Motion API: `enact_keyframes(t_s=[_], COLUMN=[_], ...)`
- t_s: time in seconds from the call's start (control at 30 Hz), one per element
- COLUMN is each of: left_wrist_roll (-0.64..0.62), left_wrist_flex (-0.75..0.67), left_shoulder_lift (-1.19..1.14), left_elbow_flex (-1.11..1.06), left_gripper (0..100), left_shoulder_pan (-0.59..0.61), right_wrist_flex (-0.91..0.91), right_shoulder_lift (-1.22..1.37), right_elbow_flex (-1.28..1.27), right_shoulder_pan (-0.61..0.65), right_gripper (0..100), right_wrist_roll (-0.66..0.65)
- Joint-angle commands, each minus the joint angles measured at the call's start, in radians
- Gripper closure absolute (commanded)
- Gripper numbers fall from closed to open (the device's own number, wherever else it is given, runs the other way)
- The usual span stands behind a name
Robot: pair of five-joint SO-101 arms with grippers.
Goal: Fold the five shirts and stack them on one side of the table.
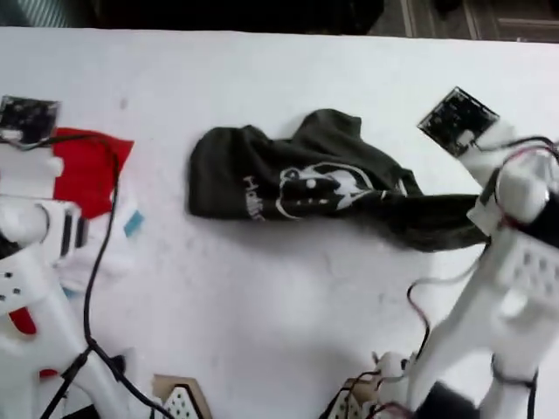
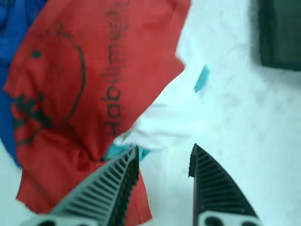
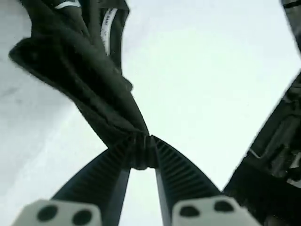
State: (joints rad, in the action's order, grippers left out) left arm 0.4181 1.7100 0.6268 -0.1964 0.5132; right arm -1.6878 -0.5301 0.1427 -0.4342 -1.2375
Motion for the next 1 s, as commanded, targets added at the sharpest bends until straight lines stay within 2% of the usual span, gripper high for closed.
enact_keyframes(t_s=[0.0, 0.23, 0.43, 0.57, 0.73, 0.83, 0.97], left_wrist_roll=[0.0, 0.0, 0.0, -0.006, -0.129, -0.135, -0.135], left_wrist_flex=[-0.051, -0.061, -0.061, -0.057, -0.041, -0.002, 0.041], left_shoulder_lift=[0.013, 0.019, 0.021, 0.022, 0.022, 0.022, 0.021], left_elbow_flex=[0.023, 0.028, 0.034, 0.034, 0.121, 0.212, 0.261], left_gripper=[81, 82, 92, 92, 92, 92, 91], left_shoulder_pan=[-0.062, -0.077, -0.077, -0.076, -0.031, -0.028, -0.067], right_wrist_flex=[0.076, 0.357, 0.725, 0.957, 1.179, 1.199, 1.073], right_shoulder_lift=[-0.17, -0.375, -0.371, -0.305, -0.219, -0.17, -0.11], right_elbow_flex=[0.038, 0.038, 0.031, 0.038, 0.046, 0.107, 0.152], right_shoulder_pan=[0.031, 0.286, 0.394, 0.481, 0.596, 0.674, 0.693], right_gripper=[97.9, 97.9, 97.9, 97.9, 97.9, 97.9, 97.9], right_wrist_roll=[0.026, 0.132, 0.175, 0.144, 0.018, -0.017, -0.028])
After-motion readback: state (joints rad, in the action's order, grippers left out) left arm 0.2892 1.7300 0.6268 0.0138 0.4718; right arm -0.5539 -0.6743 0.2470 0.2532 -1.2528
